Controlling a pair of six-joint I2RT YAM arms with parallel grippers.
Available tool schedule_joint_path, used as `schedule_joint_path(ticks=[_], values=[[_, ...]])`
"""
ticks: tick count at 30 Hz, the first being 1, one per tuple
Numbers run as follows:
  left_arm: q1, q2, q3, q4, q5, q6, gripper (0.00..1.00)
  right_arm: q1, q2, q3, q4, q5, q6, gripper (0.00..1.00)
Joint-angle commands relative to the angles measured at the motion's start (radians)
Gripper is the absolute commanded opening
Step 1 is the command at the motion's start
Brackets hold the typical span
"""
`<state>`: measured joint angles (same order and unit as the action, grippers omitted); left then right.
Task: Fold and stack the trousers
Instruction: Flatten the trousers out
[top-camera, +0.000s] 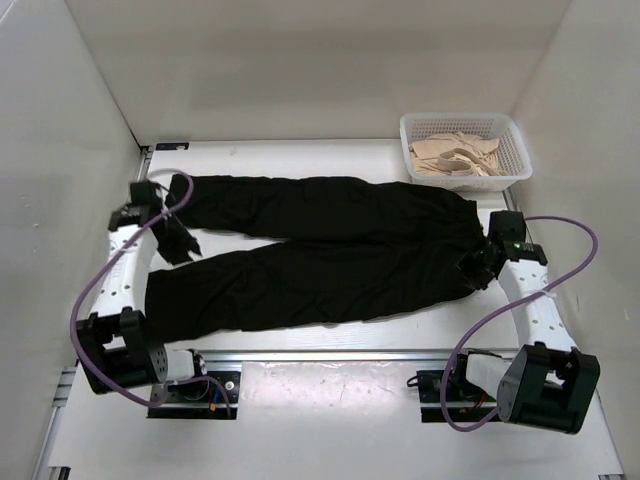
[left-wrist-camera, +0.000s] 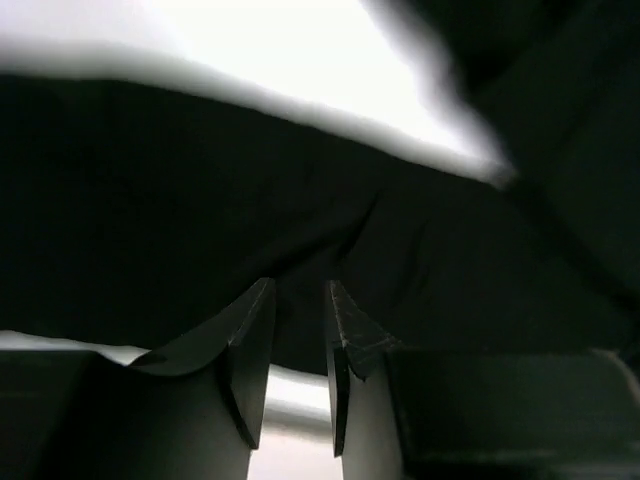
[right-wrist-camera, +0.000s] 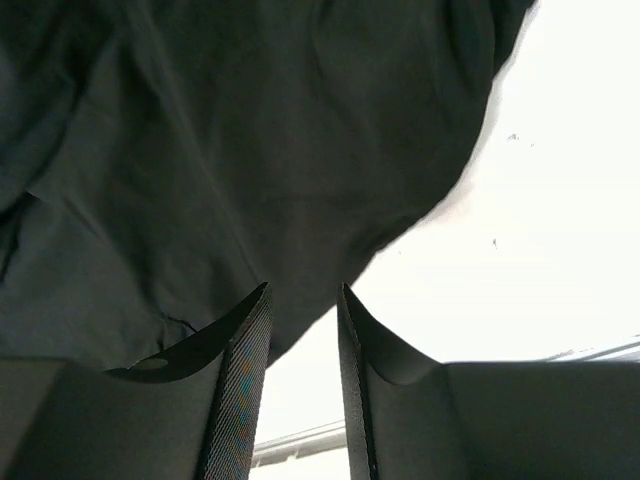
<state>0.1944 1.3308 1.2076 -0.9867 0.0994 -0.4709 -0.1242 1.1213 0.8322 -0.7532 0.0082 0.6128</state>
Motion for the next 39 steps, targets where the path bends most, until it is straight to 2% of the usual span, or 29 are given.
schedule_joint_path(ticks=[1,3,8,10,13,14,16,19,21,25,26,32,34,36,39], values=[[-0.029,-0.036,-0.163,0.036,0.031,-0.139,0.38,-0.002,-0.034,-0.027,0.018,-0.051,0.016,0.37],[-0.041,0.002,-0.213,0.054,0.01,-0.17,0.38,-0.002,-0.034,-0.016,0.018,-0.051,0.016,0.37],[-0.041,0.16,-0.203,0.103,-0.043,-0.189,0.36,-0.002,0.017,0.033,0.018,-0.042,0.016,0.4],[-0.041,0.279,-0.168,0.12,-0.043,-0.18,0.36,-0.002,0.043,0.033,0.029,-0.059,0.004,0.47],[-0.041,0.458,-0.087,0.109,-0.009,-0.158,0.2,-0.002,0.069,0.042,0.029,-0.071,-0.007,0.61],[-0.041,0.5,-0.066,0.1,0.0,-0.158,0.1,-0.002,0.069,0.042,0.029,-0.071,-0.007,0.64],[-0.052,0.603,-0.008,0.091,-0.015,-0.147,0.1,-0.002,0.069,0.033,0.029,-0.071,-0.007,0.76],[-0.052,0.653,0.084,0.063,-0.047,-0.138,0.1,-0.023,0.069,0.01,0.029,-0.059,-0.007,0.9],[-0.052,0.676,0.137,0.036,-0.088,-0.138,0.1,-0.043,0.069,-0.001,0.029,-0.05,0.005,0.94],[-0.052,0.769,0.331,-0.038,-0.13,-0.138,0.1,-0.132,0.069,-0.027,0.029,-0.059,0.033,0.95],[-0.052,0.792,0.418,-0.05,-0.13,-0.129,0.1,-0.146,0.069,-0.041,0.029,-0.069,0.033,0.95],[-0.052,0.994,0.737,-0.144,-0.216,-0.104,0.1,-0.164,0.023,-0.07,0.02,-0.025,0.059,0.9],[-0.041,1.059,0.887,-0.216,-0.225,-0.094,0.1,-0.164,0.032,-0.085,0.034,-0.037,0.059,0.89],[-0.041,1.059,0.97,-0.233,-0.216,-0.068,0.15,-0.164,0.046,-0.112,0.069,-0.066,0.059,0.87],[-0.041,0.963,0.956,-0.216,-0.207,-0.028,0.3,-0.164,0.055,-0.142,0.149,-0.091,0.041,0.81]])
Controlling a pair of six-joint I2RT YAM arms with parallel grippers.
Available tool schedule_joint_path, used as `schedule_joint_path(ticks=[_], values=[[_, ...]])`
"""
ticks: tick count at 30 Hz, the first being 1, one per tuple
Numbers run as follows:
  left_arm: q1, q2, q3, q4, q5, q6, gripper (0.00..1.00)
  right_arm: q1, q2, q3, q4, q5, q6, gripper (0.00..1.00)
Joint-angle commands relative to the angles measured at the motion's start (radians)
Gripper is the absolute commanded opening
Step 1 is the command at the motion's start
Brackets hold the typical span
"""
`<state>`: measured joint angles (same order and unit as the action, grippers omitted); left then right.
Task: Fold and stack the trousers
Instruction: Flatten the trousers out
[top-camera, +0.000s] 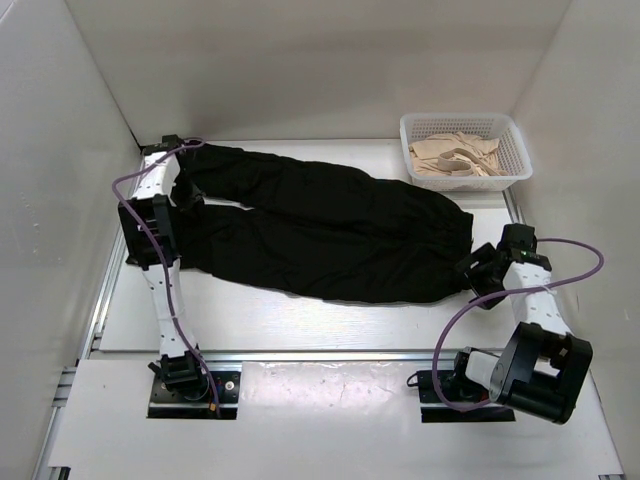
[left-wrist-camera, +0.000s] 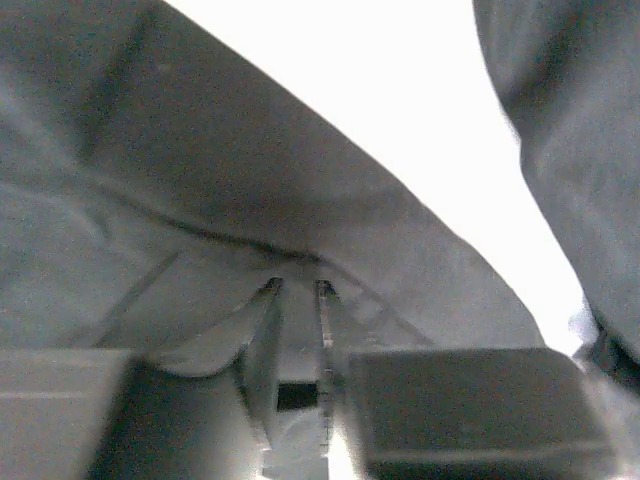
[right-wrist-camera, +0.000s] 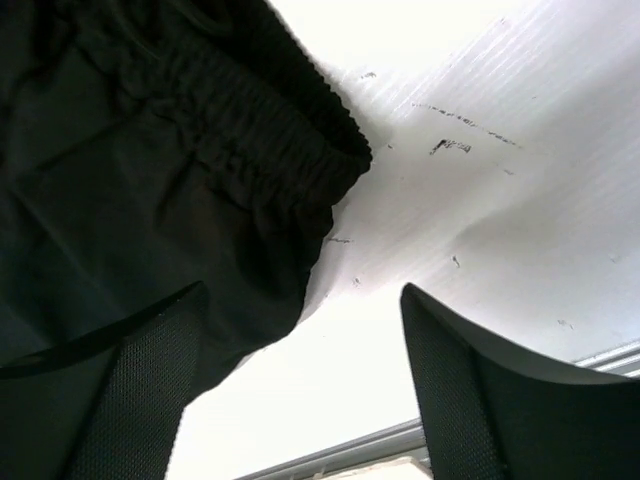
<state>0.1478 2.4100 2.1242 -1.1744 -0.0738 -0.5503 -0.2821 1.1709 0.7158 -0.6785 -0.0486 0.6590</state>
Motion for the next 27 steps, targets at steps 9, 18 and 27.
schedule_joint_path(ticks=[9,18,27], values=[[0.095,-0.613,-0.418,0.154,0.049,0.066,0.67,0.003,0.154,-0.045,0.264,-0.086,0.016,0.63],[0.133,-0.698,-0.636,0.174,0.072,0.046,0.66,0.046,0.323,0.071,0.234,-0.022,0.07,0.0],[0.257,-0.753,-0.749,0.22,0.176,0.067,0.67,0.046,-0.071,-0.004,-0.119,0.047,0.066,0.0]])
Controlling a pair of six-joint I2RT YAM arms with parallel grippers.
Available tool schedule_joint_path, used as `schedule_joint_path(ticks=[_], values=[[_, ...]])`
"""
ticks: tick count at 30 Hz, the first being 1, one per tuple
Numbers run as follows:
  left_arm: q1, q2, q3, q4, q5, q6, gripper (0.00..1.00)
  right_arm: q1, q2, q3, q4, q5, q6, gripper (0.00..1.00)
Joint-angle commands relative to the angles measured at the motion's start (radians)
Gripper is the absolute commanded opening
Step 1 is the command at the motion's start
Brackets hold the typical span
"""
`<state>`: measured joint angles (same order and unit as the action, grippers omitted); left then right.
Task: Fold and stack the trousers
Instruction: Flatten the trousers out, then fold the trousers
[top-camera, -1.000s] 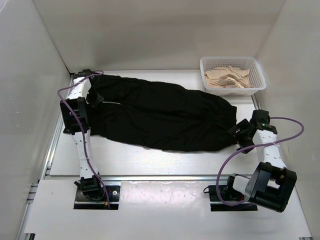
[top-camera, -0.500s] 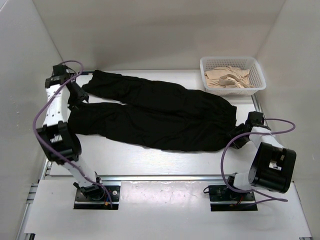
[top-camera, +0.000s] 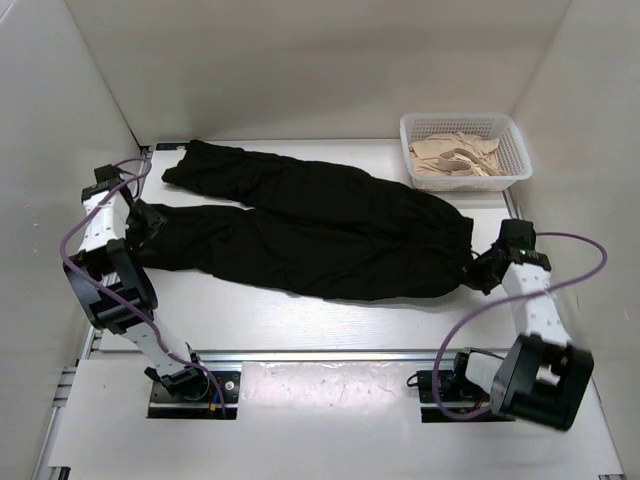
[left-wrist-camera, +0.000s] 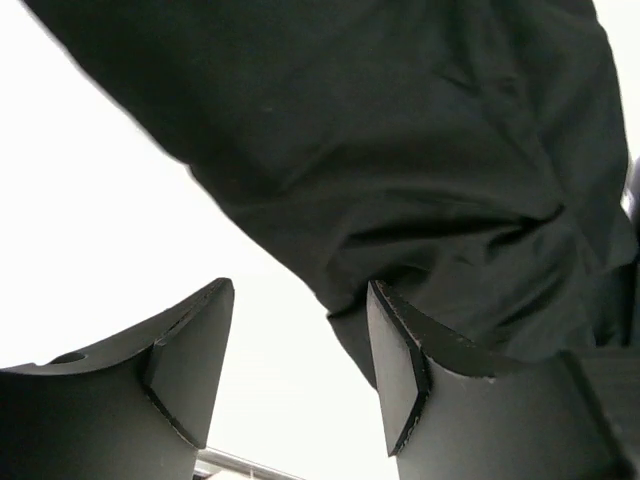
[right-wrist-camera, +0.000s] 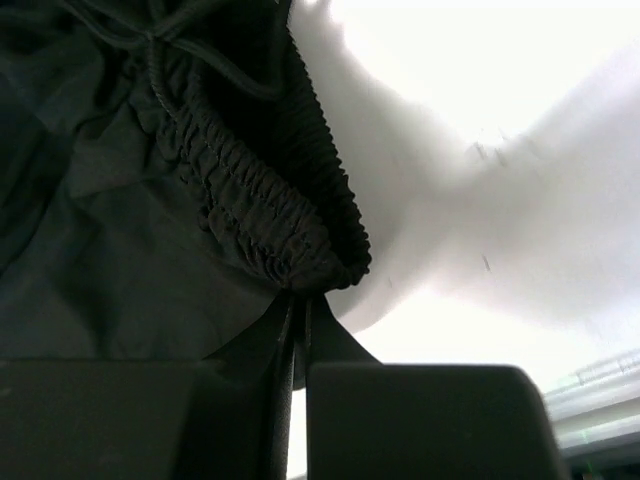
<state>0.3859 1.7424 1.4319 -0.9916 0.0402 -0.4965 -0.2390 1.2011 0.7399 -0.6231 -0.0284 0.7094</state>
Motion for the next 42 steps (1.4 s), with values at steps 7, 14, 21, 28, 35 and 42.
schedule_joint_path(ticks=[7,14,21,28,35,42], values=[[0.066,-0.081,-0.158,0.059,0.068,0.004,0.67,0.003,-0.297,-0.047,-0.343,0.079,0.045,0.0],[0.077,0.003,-0.223,0.114,0.024,-0.042,0.67,0.003,-0.319,-0.016,-0.354,0.074,0.045,0.0],[0.067,0.15,-0.119,0.149,-0.006,-0.063,0.82,0.003,-0.348,0.007,-0.354,0.074,0.036,0.0],[0.047,0.232,-0.051,0.149,-0.03,-0.063,1.0,0.003,-0.348,0.027,-0.363,0.093,0.036,0.0],[0.047,0.321,-0.019,0.14,-0.053,-0.063,0.11,0.003,-0.328,0.055,-0.334,0.093,0.036,0.0],[0.047,0.097,0.007,0.096,-0.031,-0.045,0.1,0.003,-0.316,0.168,-0.334,0.174,-0.051,0.0]])
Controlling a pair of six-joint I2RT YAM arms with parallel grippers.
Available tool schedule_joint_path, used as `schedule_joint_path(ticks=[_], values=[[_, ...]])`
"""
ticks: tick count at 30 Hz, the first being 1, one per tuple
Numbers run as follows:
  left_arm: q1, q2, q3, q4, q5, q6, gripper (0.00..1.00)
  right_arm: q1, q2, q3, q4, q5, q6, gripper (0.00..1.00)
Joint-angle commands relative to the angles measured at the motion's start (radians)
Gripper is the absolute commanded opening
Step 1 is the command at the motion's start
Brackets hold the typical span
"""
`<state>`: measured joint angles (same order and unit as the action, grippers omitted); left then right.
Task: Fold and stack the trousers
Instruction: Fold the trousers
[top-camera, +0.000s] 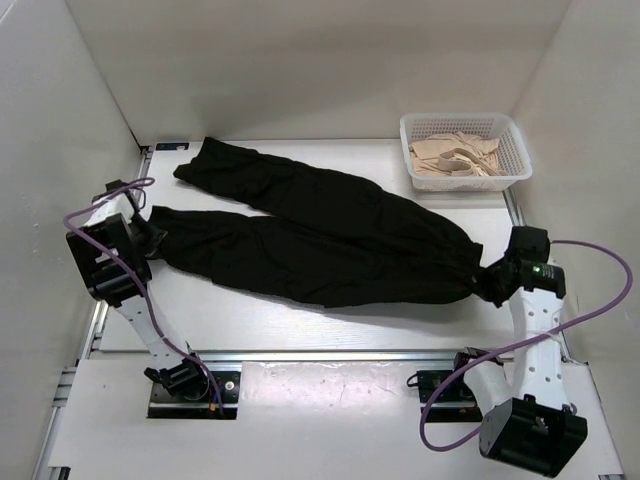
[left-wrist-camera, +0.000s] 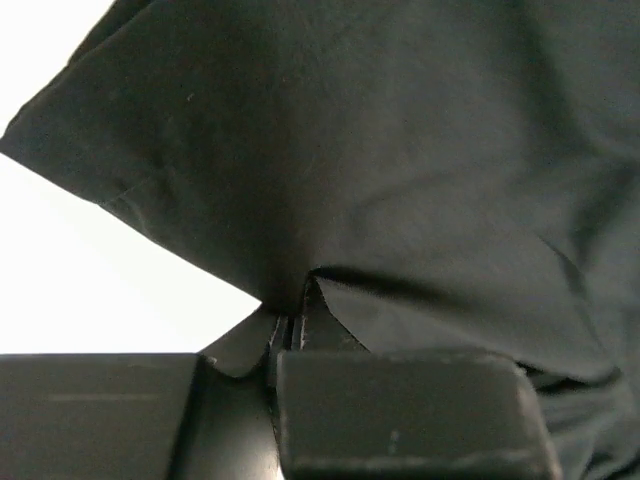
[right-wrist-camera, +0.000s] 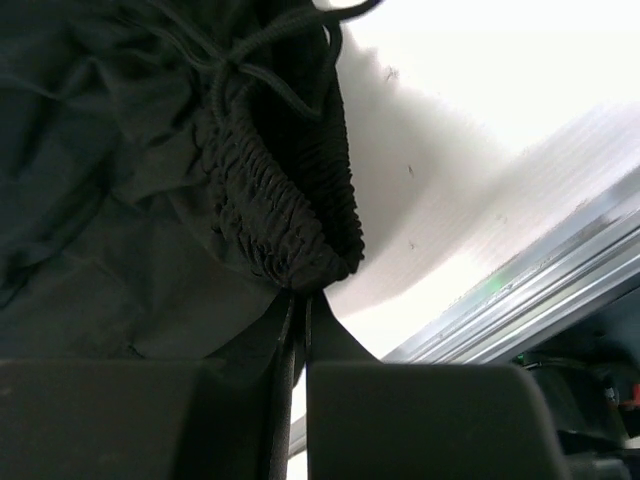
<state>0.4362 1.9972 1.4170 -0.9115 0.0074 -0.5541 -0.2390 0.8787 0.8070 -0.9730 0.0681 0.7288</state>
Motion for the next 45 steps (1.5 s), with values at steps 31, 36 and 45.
schedule_joint_path(ticks=[31,36,45], values=[[-0.1,-0.337,0.385,-0.144,-0.096,0.049,0.1,0.003,0.02,0.276,-0.083,0.223,-0.06,0.0],[-0.183,-0.096,0.689,-0.187,-0.176,0.04,0.1,0.003,0.181,0.3,0.014,0.233,-0.06,0.0],[-0.269,0.324,1.238,-0.216,-0.185,0.04,0.1,0.003,0.53,0.434,0.117,0.306,-0.051,0.0]])
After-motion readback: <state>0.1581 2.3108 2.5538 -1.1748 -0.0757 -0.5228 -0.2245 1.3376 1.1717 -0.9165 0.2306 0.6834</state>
